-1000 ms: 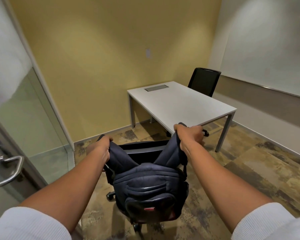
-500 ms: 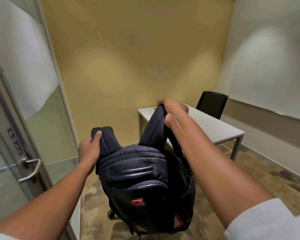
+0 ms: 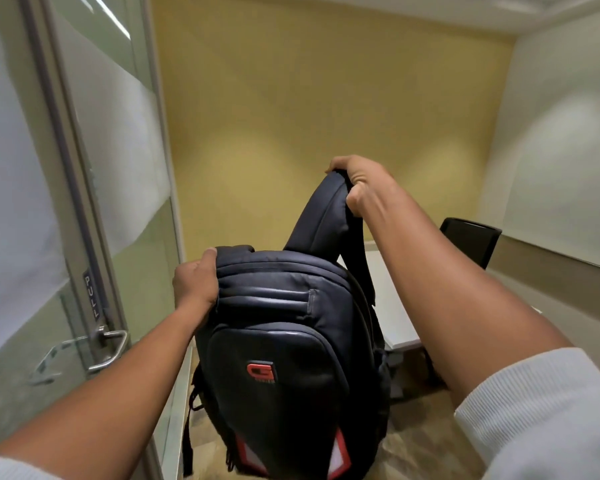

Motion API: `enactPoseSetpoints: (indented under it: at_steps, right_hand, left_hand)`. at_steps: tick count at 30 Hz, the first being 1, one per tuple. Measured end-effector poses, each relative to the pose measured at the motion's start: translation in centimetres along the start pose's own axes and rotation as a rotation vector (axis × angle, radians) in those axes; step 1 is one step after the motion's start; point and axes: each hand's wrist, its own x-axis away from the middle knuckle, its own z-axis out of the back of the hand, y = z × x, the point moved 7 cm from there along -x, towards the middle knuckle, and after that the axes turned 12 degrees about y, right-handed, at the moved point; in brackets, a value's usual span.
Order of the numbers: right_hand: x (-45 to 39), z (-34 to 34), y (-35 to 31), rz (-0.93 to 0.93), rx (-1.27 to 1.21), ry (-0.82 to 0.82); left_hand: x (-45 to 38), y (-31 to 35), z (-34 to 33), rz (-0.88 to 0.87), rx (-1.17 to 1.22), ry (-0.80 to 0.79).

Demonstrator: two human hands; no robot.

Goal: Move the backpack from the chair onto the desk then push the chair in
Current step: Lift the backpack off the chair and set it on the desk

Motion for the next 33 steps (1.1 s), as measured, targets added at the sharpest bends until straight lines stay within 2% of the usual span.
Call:
enactPoseSetpoints:
  at_steps: [3,6,10,16,25,33]
  right_hand:
    - [-0.8,-0.8,-0.8,0.045,-0.020,-0.045]
    - [-1.8,-1.5,-1.4,0.157,-0.007,-0.001]
    - [-2.9,-2.9,-0.9,0.263,0.015,0.053]
    - [-4.6,-5.7,1.4,0.291,0.112,0.091]
    - [-6.4,-10.2,3.2,0.231,0.069,0.044]
    - [-10.1,-14.3,3.7,0.336,0.002,0.235]
  left_hand:
    - [-1.2,2.1,-0.2,0.031,0.033,0.089]
    - [-2.5,4.6,-0.9,0.049,0.053,0.146]
    - [-4.1,8.0,-1.8,0.038,0.051,0.175]
    - [-7.8,11.5,-2.7,0.011,0.056,0.182]
    - [-14.6,13.2,-4.2,0.053,0.089,0.210]
    - [-19.5,11.8,-7.6,0.022,0.066,0.177]
